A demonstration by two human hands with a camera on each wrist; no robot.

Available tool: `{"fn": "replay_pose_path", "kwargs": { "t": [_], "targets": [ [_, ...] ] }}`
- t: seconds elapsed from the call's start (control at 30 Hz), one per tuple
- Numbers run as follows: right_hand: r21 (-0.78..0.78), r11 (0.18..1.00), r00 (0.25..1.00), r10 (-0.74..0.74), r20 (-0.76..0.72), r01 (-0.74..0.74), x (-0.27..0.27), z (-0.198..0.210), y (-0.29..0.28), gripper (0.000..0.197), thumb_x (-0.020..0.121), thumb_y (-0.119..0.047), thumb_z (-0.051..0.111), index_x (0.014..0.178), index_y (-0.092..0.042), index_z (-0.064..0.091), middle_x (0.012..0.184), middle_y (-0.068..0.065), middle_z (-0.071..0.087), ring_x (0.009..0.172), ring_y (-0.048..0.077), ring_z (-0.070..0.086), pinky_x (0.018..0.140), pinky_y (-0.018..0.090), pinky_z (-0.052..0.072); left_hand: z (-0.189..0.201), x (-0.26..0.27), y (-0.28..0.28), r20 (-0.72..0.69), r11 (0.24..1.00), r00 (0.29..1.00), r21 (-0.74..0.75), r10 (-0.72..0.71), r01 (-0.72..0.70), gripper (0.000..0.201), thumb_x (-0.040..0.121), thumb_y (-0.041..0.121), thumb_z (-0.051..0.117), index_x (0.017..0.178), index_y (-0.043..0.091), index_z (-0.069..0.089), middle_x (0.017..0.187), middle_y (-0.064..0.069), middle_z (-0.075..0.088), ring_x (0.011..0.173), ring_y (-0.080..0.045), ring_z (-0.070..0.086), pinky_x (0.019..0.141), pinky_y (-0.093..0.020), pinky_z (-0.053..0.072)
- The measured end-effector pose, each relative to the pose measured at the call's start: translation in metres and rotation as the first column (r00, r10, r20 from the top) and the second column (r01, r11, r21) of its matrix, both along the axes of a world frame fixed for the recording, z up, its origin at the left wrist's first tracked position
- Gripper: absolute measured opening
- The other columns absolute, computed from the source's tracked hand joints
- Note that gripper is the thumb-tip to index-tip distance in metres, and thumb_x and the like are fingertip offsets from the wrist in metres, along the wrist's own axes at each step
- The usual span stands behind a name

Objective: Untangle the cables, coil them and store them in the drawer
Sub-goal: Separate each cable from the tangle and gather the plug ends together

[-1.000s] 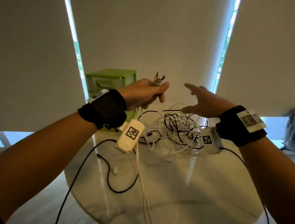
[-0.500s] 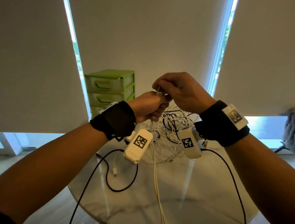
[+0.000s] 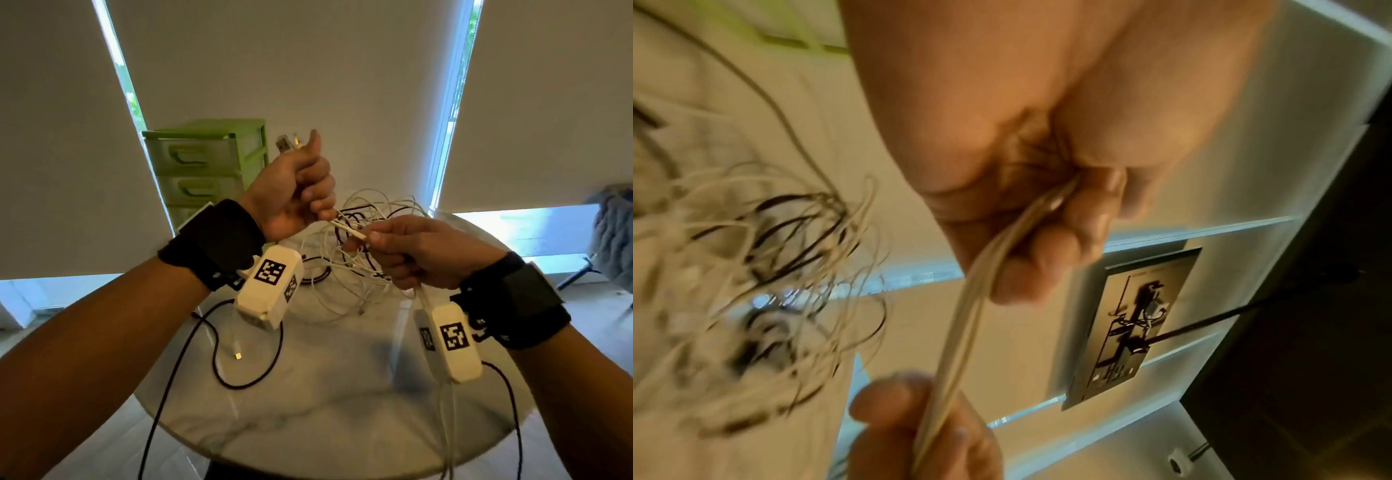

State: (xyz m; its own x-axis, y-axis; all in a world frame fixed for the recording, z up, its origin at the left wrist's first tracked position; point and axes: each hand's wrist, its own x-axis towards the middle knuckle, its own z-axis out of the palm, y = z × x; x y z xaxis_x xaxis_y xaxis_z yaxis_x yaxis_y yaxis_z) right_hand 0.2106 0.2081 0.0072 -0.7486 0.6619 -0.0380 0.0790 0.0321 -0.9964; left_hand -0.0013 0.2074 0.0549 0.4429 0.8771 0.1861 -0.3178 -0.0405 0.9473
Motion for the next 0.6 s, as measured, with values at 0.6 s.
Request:
{"fn": "replay_pose_path", "kwargs": {
  "t": [0.6],
  "targets": [
    [0.113, 0.662, 0.671, -0.736, -0.09, 0.741, 0.197, -0.127, -0.052, 0.028, 0.055, -0.035, 0.086, 0.057, -0.018, 0.065, 0.046, -0.003, 0.037, 0.039, 0.011, 0.029, 0.044, 0.022, 0.027, -0.031, 0.145, -0.024, -0.176, 0.923, 0.908, -0.021, -0.381, 0.383, 0.056, 0.099, 0.042, 0.032, 0.049, 0.021, 0.017, 0.044, 0.003, 0.012, 0.043, -0.015, 0.011, 0.047, -0.029, 0.018]
  ]
}}
